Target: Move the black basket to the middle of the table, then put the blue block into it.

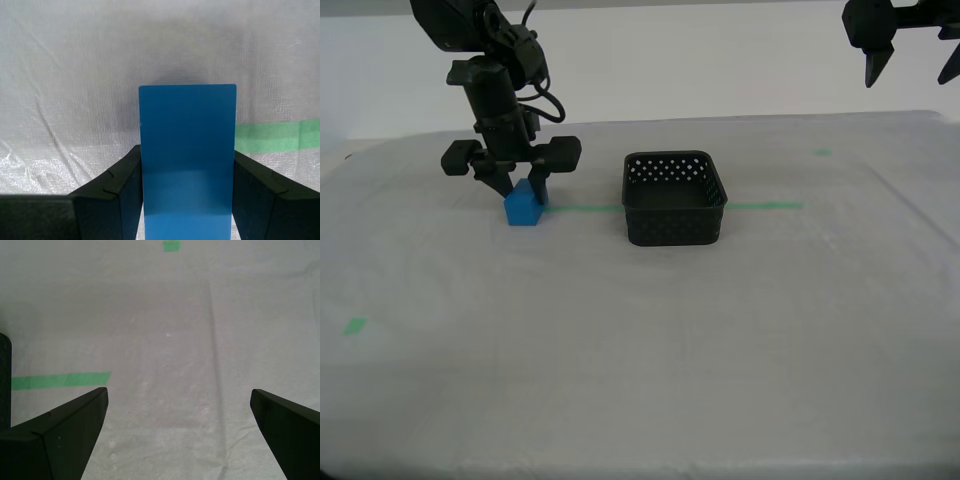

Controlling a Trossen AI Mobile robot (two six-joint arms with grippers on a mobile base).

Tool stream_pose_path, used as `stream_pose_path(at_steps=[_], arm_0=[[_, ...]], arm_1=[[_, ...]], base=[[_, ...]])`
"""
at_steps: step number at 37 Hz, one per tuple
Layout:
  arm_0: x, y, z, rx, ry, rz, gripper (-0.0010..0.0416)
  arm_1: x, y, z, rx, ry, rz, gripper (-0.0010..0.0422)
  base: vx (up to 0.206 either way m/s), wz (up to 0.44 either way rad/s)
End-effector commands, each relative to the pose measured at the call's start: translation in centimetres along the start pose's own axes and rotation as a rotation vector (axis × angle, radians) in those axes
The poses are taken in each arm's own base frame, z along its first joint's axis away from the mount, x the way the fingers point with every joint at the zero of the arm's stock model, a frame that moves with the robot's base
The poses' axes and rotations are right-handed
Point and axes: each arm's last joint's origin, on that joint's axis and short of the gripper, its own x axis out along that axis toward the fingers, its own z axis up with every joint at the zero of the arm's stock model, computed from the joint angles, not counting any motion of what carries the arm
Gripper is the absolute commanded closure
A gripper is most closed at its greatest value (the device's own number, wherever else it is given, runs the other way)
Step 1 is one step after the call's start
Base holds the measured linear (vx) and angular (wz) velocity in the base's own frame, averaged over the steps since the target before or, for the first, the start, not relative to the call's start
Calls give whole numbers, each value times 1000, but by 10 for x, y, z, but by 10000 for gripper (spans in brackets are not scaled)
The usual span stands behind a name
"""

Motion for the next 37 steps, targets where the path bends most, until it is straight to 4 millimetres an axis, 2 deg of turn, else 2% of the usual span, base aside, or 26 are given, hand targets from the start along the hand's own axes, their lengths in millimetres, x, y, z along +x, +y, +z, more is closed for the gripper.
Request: stream_pose_path(at_steps=[1, 10, 15, 28, 37], arm_0=[[0, 0, 0, -1, -1, -1, 7], [0, 0, 0, -1, -1, -1, 7], [0, 0, 0, -1, -1, -1, 7], [0, 0, 0, -1, -2, -1, 7], [0, 0, 0, -1, -2, -1, 7]], arm_1=[[0, 1, -1, -13, 11, 7, 413], [-1, 2, -1, -22, 16, 8, 413], [-8, 1, 3, -30, 11, 10, 413], [-48, -3, 15, -119, -51, 0, 413], [-76, -9, 16, -162, -115, -27, 413]], base=[[0, 0], [0, 0], [0, 0], [0, 0], [0, 0]])
